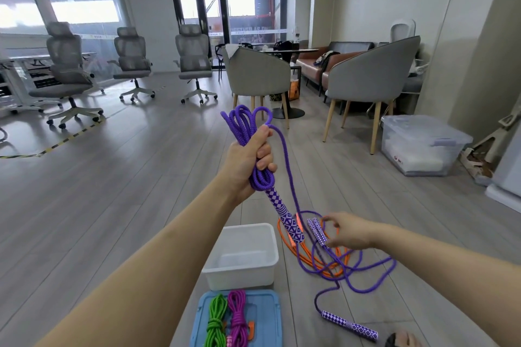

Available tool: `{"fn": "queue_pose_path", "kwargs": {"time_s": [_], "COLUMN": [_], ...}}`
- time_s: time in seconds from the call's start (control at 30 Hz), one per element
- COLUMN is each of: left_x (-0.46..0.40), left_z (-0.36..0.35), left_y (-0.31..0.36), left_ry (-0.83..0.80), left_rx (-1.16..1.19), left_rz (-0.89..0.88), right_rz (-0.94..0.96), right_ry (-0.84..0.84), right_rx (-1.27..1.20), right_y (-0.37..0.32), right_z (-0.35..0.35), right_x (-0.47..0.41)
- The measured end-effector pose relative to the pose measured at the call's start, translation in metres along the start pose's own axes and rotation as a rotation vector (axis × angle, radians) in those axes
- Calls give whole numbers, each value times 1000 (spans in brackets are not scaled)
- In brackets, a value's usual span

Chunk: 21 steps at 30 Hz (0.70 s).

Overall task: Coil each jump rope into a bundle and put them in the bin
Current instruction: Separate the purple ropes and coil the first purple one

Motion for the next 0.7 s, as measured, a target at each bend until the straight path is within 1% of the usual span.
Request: {"fn": "queue_pose_path", "kwargs": {"time_s": [0.07, 0.1, 0.17, 0.23, 0.3, 0.37, 0.47, 0.57, 0.7], "left_x": [1, 2, 4, 6, 9, 11, 12, 15, 22], "left_z": [-5, -7, -11, -14, -17, -17, -8, -1, -5], "left_y": [-6, -9, -16, -23, -29, -31, -30, -30, -36], "left_ry": [-32, -49, -88, -130, -165, -173, -139, -152, -226], "left_rx": [-48, -76, -128, -178, -220, -242, -297, -375, -434], "left_rz": [31, 49, 83, 117, 146, 163, 166, 166, 189], "right_rz": [112, 161, 238, 314, 372, 409, 481, 520, 587], "right_ry": [77, 102, 142, 147, 151, 200, 194, 228, 223], "right_rx": [-328, -439, -599, -734, -813, -879, -1096, -1146, -1163], "right_y": [-26, -40, -63, -83, -98, -107, -115, -118, -123], "right_z": [14, 20, 27, 30, 32, 38, 46, 54, 60], "right_x": [3, 5, 11, 15, 16, 19, 25, 34, 43]}}
Point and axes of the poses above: each hand's wrist, its own x-axis away from the middle knuckle, its own z-axis out of the back of the hand, y = z × x, the point moved 8 cm from there along -x, towards the middle knuckle, and after that the axes turned 4 degrees about -y, right-handed, at the moved point
